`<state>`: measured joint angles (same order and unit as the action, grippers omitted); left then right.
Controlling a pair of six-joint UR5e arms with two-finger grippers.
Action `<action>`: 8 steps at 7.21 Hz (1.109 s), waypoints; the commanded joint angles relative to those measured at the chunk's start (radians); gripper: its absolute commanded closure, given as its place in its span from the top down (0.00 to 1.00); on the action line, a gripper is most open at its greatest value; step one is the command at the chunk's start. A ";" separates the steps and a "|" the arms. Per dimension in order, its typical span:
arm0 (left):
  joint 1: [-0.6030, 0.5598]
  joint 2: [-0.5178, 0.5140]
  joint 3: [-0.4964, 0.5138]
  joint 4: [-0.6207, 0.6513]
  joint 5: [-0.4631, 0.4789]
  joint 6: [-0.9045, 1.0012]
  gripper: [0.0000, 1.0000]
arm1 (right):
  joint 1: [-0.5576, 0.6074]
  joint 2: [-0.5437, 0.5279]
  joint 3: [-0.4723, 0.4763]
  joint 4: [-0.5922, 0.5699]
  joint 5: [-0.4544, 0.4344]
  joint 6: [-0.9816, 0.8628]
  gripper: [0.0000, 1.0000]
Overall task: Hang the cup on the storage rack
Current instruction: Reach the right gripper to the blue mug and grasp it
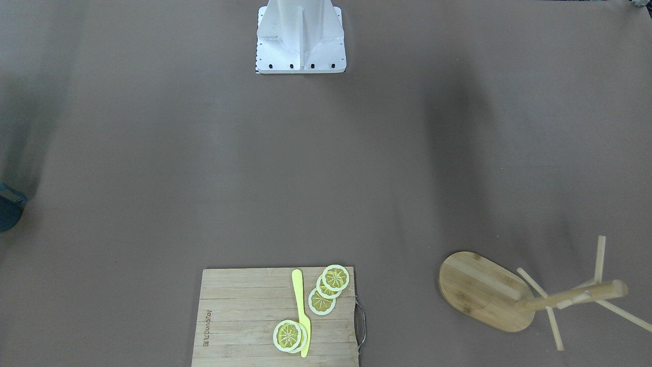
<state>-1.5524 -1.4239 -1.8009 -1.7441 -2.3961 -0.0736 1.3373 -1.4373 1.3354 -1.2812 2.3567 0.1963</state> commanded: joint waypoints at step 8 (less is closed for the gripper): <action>0.002 0.026 0.014 -0.147 0.000 0.000 0.98 | -0.505 0.317 0.339 -0.013 -0.141 0.941 0.00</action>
<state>-1.5519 -1.3970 -1.7904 -1.8894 -2.3969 -0.0723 0.9420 -1.1947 1.6457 -1.2912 2.2837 0.9776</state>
